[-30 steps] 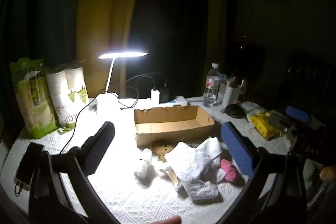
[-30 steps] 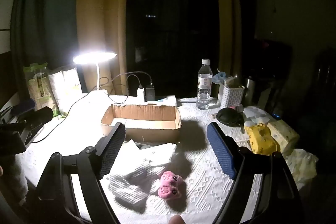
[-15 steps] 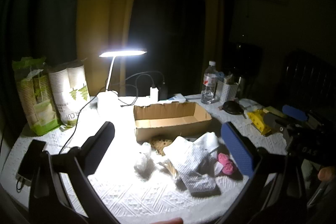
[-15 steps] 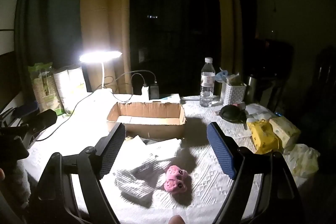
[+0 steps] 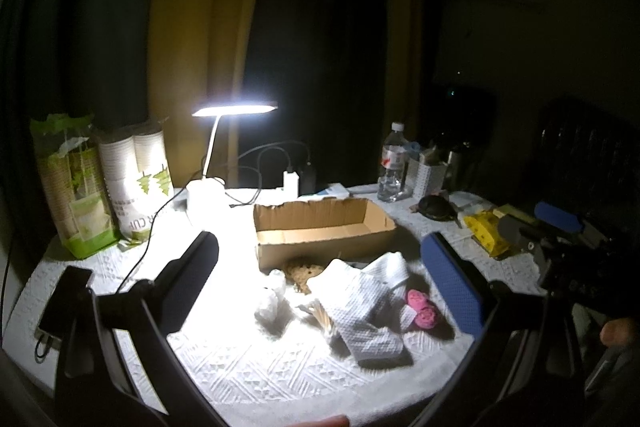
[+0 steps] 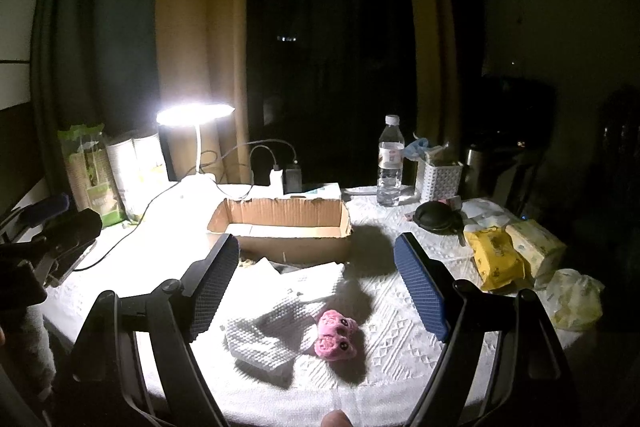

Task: Organize soft objects

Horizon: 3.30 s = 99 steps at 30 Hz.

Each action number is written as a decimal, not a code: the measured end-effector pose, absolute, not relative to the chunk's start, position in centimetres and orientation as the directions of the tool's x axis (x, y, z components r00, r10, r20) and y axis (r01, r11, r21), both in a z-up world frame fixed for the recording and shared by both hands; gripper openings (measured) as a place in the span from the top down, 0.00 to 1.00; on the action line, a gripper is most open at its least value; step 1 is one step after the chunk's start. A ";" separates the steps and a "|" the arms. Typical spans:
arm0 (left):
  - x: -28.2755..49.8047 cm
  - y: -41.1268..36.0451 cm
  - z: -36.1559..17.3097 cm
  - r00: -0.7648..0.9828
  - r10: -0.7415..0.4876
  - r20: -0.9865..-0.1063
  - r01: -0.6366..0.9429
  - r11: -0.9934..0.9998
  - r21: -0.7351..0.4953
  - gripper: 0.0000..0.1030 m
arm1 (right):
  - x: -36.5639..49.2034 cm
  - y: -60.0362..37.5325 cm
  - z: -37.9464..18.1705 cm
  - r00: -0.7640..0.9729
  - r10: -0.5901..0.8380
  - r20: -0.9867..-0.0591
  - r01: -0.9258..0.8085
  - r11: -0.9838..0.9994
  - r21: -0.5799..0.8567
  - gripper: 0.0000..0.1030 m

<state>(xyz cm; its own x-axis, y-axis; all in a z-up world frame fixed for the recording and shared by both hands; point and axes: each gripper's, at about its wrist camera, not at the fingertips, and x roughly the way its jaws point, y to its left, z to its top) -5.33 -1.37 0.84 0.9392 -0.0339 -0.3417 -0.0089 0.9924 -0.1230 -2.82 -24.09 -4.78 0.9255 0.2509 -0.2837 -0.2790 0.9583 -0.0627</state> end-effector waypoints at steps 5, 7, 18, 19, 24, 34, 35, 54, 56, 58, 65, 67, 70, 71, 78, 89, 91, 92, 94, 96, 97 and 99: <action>-5.5 -1.6 0.7 0.940 -0.032 -0.340 -0.010 0.993 -0.121 0.01 | -2.8 -24.1 -4.8 0.926 0.251 -0.284 -0.279 0.958 -0.063 0.20; -5.6 -1.5 0.7 0.939 -0.033 -0.341 -0.010 0.993 -0.122 0.01 | -2.9 -24.1 -4.9 0.926 0.251 -0.283 -0.279 0.958 -0.063 0.20; -5.8 -1.4 0.5 0.936 -0.034 -0.350 -0.010 0.992 -0.125 0.01 | -3.0 -24.0 -4.9 0.926 0.251 -0.283 -0.279 0.958 -0.063 0.20; -5.7 -1.4 0.5 0.936 -0.035 -0.350 -0.009 0.992 -0.125 0.01 | -3.0 -24.0 -4.9 0.926 0.250 -0.283 -0.279 0.958 -0.063 0.20; -5.7 -1.4 0.4 0.934 -0.036 -0.355 -0.010 0.992 -0.127 0.01 | -3.1 -23.9 -4.9 0.923 0.256 -0.288 -0.284 0.957 -0.061 0.20; -5.7 -1.4 0.4 0.934 -0.037 -0.355 -0.010 0.992 -0.127 0.01 | -3.1 -23.6 -5.0 0.921 0.256 -0.294 -0.286 0.956 -0.063 0.20; -5.7 -1.4 0.4 0.934 -0.036 -0.356 -0.010 0.992 -0.128 0.01 | -3.0 -23.4 -5.0 0.920 0.257 -0.297 -0.287 0.956 -0.064 0.20; -5.4 -1.2 0.3 0.931 -0.036 -0.362 -0.011 0.992 -0.127 0.01 | -2.3 -22.6 -5.1 0.913 0.265 -0.311 -0.299 0.952 -0.067 0.20; -5.2 -1.2 0.1 0.928 -0.035 -0.371 -0.012 0.992 -0.124 0.01 | -2.1 -22.4 -5.2 0.911 0.266 -0.316 -0.301 0.951 -0.067 0.20; -5.1 -1.0 -0.2 0.925 -0.032 -0.379 -0.015 0.993 -0.121 0.01 | -2.0 -22.3 -5.4 0.909 0.267 -0.320 -0.303 0.951 -0.068 0.20; -3.8 0.0 -2.4 0.896 -0.012 -0.444 -0.047 0.991 -0.122 0.01 | -0.7 -21.9 -7.5 0.886 0.272 -0.376 -0.319 0.945 -0.068 0.20; -3.4 0.3 -3.4 0.884 -0.012 -0.467 -0.055 0.990 -0.129 0.01 | -0.1 -21.5 -8.4 0.872 0.272 -0.406 -0.327 0.942 -0.071 0.20; -2.7 1.0 -4.5 0.870 -0.013 -0.493 -0.065 0.988 -0.140 0.01 | 0.8 -20.9 -9.8 0.853 0.272 -0.445 -0.339 0.937 -0.078 0.20; -2.4 1.3 -5.0 0.864 -0.013 -0.504 -0.069 0.987 -0.144 0.01 | 1.2 -20.6 -10.4 0.846 0.270 -0.460 -0.342 0.936 -0.079 0.20; -0.9 2.9 -8.0 0.828 -0.024 -0.560 -0.084 0.982 -0.168 0.01 | 3.6 -18.2 -14.0 0.786 0.278 -0.553 -0.382 0.921 -0.079 0.20; 1.3 4.8 -11.0 0.786 -0.041 -0.617 -0.095 0.978 -0.186 0.01 | 7.8 -14.2 -18.6 0.699 0.271 -0.662 -0.433 0.897 -0.090 0.20; 1.7 5.0 -11.4 0.778 -0.043 -0.626 -0.095 0.978 -0.185 0.01 | 8.4 -13.8 -19.0 0.688 0.269 -0.674 -0.437 0.895 -0.089 0.27; 2.0 5.1 -11.7 0.775 -0.044 -0.631 -0.094 0.978 -0.184 0.01 | 8.7 -13.5 -19.3 0.683 0.265 -0.681 -0.438 0.895 -0.090 0.27; 2.5 5.3 -12.0 0.767 -0.046 -0.640 -0.095 0.979 -0.183 0.01 | 9.2 -13.3 -19.7 0.675 0.258 -0.691 -0.439 0.893 -0.095 0.29; 2.9 5.3 -12.3 0.763 -0.048 -0.644 -0.093 0.979 -0.183 0.01 | 9.6 -13.1 -20.1 0.667 0.256 -0.699 -0.442 0.892 -0.095 0.33; 3.1 5.3 -12.5 0.760 -0.050 -0.648 -0.092 0.979 -0.183 0.01 | 9.8 -13.1 -20.2 0.665 0.258 -0.701 -0.444 0.891 -0.092 0.39; 3.6 5.3 -12.7 0.755 -0.053 -0.654 -0.088 0.980 -0.181 0.01 | 10.0 -13.1 -20.1 0.660 0.266 -0.703 -0.450 0.889 -0.087 0.53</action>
